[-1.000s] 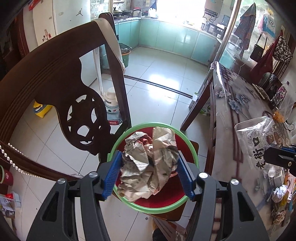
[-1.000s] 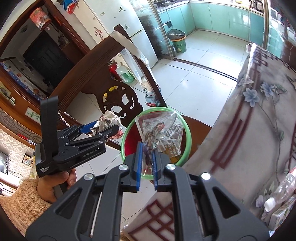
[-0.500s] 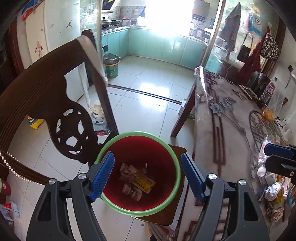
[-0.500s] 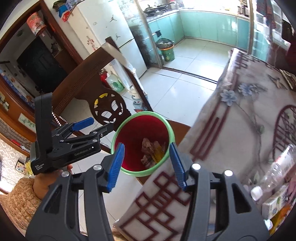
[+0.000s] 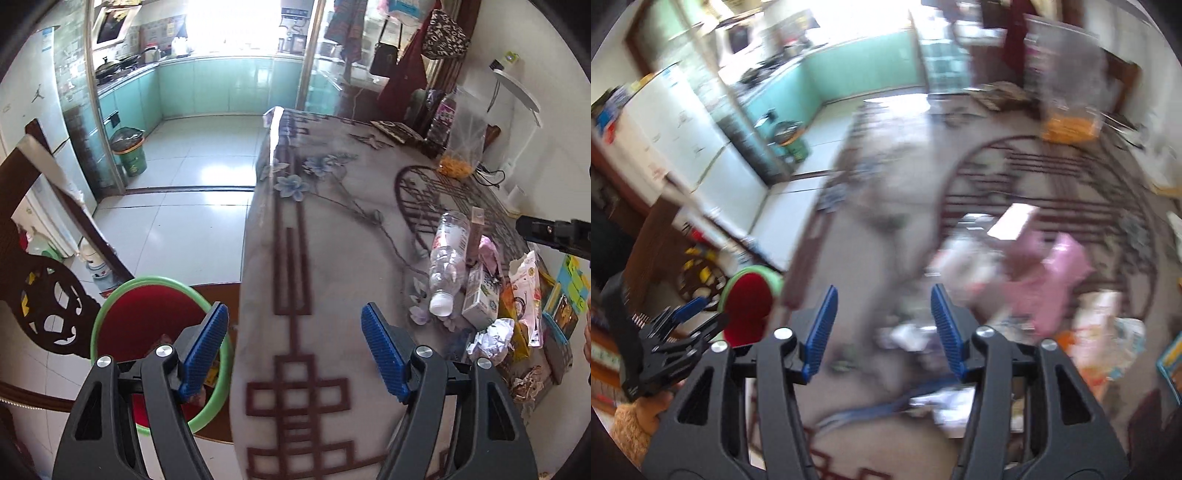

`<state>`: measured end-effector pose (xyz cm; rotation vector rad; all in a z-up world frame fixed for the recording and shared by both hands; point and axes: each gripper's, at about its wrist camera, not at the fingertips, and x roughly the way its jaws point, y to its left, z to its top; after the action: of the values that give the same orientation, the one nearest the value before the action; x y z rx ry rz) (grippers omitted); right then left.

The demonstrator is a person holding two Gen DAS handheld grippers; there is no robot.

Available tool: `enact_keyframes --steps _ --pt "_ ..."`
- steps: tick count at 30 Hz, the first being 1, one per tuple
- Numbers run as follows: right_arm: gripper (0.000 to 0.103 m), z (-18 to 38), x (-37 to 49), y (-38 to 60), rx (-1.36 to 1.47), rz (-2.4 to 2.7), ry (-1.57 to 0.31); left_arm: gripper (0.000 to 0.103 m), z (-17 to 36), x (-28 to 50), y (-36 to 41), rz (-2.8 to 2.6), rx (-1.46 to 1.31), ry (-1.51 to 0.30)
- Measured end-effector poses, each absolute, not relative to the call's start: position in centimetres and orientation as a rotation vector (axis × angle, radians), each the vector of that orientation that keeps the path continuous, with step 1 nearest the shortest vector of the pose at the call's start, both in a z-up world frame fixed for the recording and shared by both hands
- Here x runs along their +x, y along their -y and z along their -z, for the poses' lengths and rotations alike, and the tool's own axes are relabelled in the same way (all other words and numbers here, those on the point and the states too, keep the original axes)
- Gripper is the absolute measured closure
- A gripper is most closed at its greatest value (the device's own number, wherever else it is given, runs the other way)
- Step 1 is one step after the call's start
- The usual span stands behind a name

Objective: Collect trash
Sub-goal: 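Grasp the brown box with the right gripper while the left grasps the plastic bottle, then carry the plastic bottle and brown box over the red bucket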

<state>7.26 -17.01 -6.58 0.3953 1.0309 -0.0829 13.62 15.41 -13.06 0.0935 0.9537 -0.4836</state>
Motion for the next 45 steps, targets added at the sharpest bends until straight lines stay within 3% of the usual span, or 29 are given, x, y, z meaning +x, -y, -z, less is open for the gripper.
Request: enact_keyframes --steps 2,7,15,25,28,33,45 --pt "0.039 7.6 7.1 21.8 0.461 0.169 -1.047 0.032 13.2 13.3 -13.5 0.509 0.106 -0.961" --pt "0.039 12.0 9.3 29.2 0.456 0.223 -1.166 0.032 13.4 12.1 -8.7 0.571 0.147 -0.975" --pt "0.039 16.9 13.2 27.5 -0.014 -0.036 -1.319 0.031 14.2 10.6 -2.1 0.610 0.225 -1.007" --pt "0.039 18.9 16.3 27.4 0.032 -0.293 -1.328 0.031 15.8 11.7 3.4 0.577 0.215 -1.072" --pt "0.043 19.9 17.0 27.4 0.026 -0.305 -1.369 0.031 16.5 12.8 5.1 0.567 0.214 -1.093" --pt "0.046 19.3 16.9 27.6 0.056 -0.313 -1.339 0.031 17.1 14.0 7.6 0.568 0.229 -1.112" --pt "0.046 11.2 9.6 32.8 0.400 -0.079 -1.062 0.033 19.4 17.1 11.1 0.540 0.181 -1.176"
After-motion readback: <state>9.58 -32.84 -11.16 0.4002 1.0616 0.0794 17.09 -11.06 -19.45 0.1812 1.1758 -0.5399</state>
